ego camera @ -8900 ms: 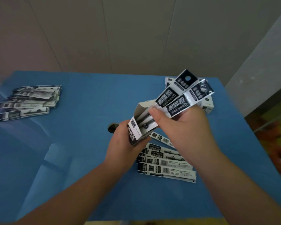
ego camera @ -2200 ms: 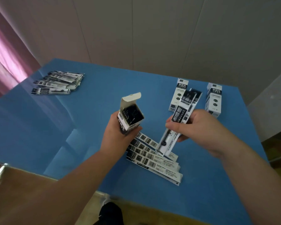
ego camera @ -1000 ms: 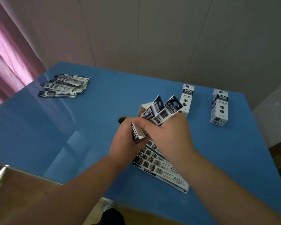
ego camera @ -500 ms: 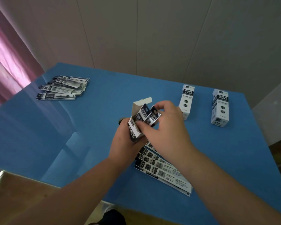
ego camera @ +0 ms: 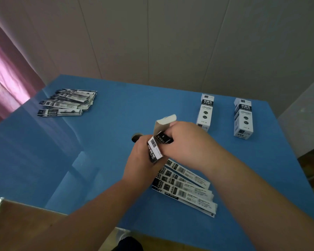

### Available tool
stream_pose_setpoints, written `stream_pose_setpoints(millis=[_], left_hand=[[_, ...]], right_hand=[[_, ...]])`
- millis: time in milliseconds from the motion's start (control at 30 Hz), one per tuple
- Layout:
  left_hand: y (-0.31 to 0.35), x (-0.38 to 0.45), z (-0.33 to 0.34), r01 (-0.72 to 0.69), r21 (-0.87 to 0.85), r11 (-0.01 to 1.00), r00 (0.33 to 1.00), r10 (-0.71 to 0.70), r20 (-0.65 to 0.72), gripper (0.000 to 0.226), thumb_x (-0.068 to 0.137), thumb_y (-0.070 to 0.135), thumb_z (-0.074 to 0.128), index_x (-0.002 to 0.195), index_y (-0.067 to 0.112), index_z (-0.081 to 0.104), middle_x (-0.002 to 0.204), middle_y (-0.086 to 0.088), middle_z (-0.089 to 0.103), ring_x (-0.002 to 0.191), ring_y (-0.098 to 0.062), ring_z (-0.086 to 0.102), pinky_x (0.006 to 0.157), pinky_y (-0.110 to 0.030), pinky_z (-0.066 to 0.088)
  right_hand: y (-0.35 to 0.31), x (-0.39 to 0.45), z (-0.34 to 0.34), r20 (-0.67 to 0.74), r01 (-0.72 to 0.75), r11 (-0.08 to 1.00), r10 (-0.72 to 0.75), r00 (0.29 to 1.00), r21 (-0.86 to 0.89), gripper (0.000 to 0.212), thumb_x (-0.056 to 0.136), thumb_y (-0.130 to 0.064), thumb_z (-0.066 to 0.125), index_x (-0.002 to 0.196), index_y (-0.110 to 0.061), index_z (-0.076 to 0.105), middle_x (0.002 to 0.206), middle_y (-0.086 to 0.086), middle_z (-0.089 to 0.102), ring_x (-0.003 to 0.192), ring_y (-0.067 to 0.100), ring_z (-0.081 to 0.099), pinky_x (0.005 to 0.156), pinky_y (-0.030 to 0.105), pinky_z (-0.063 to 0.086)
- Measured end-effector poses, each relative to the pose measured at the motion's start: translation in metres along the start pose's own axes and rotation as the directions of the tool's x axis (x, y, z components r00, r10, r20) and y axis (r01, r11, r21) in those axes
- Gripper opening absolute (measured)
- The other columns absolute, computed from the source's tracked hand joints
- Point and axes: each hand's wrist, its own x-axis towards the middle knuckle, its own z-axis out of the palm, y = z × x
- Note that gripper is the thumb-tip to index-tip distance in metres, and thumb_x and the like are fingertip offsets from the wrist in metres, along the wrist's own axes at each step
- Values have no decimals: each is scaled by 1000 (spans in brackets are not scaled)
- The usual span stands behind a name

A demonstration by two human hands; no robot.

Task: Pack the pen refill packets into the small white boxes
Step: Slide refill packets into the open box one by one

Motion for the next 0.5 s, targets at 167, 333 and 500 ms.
stream_pose_setpoints(millis=[167,333,500], left_hand=[[8,5,-1,-32,-23,999,999,32,17,26,82,40,77,103,41,61,89,9,69,77,-18,67,59,-43,56],[-1,0,0,23,-36,999,1000,-23,-20,37,81,39,81,109,43,58,99,12,67,90,-17,69,69,-43,58],[0,-3,-6,133,-63,989,986,-139,-91,53,72,52,81,108,65,44,108,28,62,98,3,65,76,-24,52]], right_hand=[[2,-7,-5,-129,64,998,-60,990,29,36,85,-40,62,58,-16,61,76,-5,64,61,16,56,52,36,44],[14,-8,-2,-89,152,945,-132,987,288,21,90,-41,67,76,-29,75,86,-28,66,82,-1,63,75,29,50],[65,-9,9,-227,-17,860,154,962,511,27,92,-49,66,118,-42,65,112,-25,68,94,-9,63,82,24,48]])
